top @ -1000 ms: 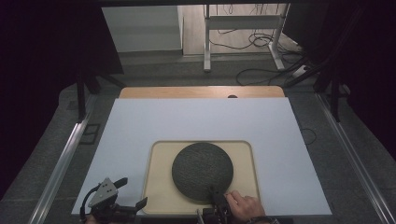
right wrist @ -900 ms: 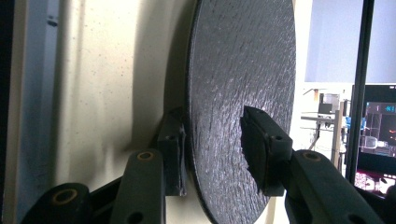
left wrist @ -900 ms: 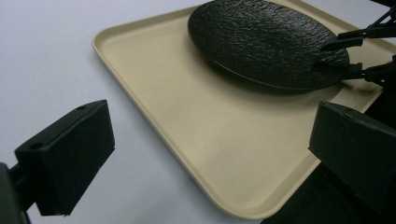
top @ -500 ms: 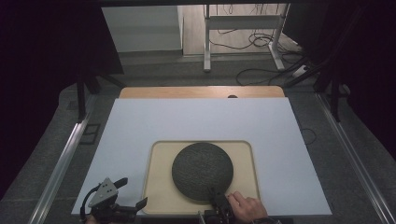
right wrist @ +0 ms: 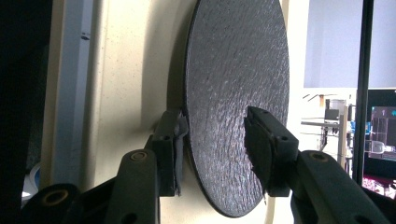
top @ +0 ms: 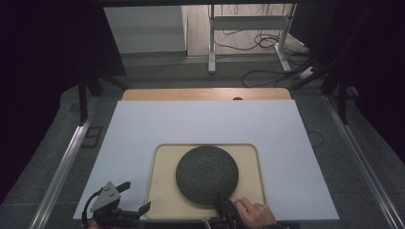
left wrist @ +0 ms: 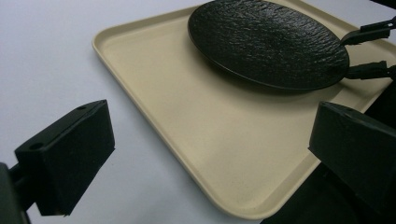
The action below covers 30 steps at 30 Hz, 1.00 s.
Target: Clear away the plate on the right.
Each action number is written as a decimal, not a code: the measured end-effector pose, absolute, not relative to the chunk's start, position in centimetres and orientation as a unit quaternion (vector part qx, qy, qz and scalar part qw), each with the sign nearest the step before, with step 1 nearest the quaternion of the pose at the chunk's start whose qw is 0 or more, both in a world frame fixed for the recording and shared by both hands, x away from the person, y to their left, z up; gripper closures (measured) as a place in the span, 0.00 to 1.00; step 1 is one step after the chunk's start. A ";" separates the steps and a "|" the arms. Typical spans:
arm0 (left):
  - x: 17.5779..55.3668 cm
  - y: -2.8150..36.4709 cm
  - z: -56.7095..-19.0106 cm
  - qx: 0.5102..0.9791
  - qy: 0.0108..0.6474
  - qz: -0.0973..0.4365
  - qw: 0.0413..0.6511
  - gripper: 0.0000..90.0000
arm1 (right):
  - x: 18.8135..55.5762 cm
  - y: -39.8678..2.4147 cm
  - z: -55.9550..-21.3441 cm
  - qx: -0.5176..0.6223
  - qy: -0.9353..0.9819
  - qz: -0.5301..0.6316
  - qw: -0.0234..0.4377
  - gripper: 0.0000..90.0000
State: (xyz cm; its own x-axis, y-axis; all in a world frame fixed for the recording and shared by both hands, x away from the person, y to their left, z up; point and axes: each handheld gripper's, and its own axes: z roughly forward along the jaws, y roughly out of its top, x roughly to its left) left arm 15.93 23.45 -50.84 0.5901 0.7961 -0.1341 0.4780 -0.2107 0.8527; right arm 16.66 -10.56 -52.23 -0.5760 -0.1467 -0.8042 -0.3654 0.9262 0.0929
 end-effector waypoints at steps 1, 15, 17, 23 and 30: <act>15.9 23.5 -50.8 0.759 0.420 0.170 0.468 0.00 | 16.6 -10.6 -52.2 -0.146 0.879 0.126 0.436 0.64; 15.9 23.4 -50.9 0.760 0.419 0.170 0.467 0.00 | 16.4 -11.3 -51.0 -0.133 0.879 0.148 0.434 0.63; 15.9 23.4 -50.9 0.760 0.419 0.170 0.467 0.00 | 16.5 -11.4 -50.9 -0.131 0.878 0.149 0.435 0.63; 15.9 23.4 -50.9 0.760 0.419 0.170 0.467 0.00 | 16.9 -11.7 -50.7 -0.115 0.882 0.160 0.428 0.59; 15.9 23.4 -50.9 0.760 0.419 0.169 0.466 0.00 | 17.6 -12.1 -50.5 -0.092 0.888 0.169 0.417 0.52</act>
State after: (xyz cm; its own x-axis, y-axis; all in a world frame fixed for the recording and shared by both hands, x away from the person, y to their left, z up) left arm 15.94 23.42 -50.87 0.5912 0.7954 -0.1333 0.4792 -0.2135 0.8513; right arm 17.63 -12.07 -50.54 -0.6346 -0.0233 -0.7725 -0.3053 0.9258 0.2229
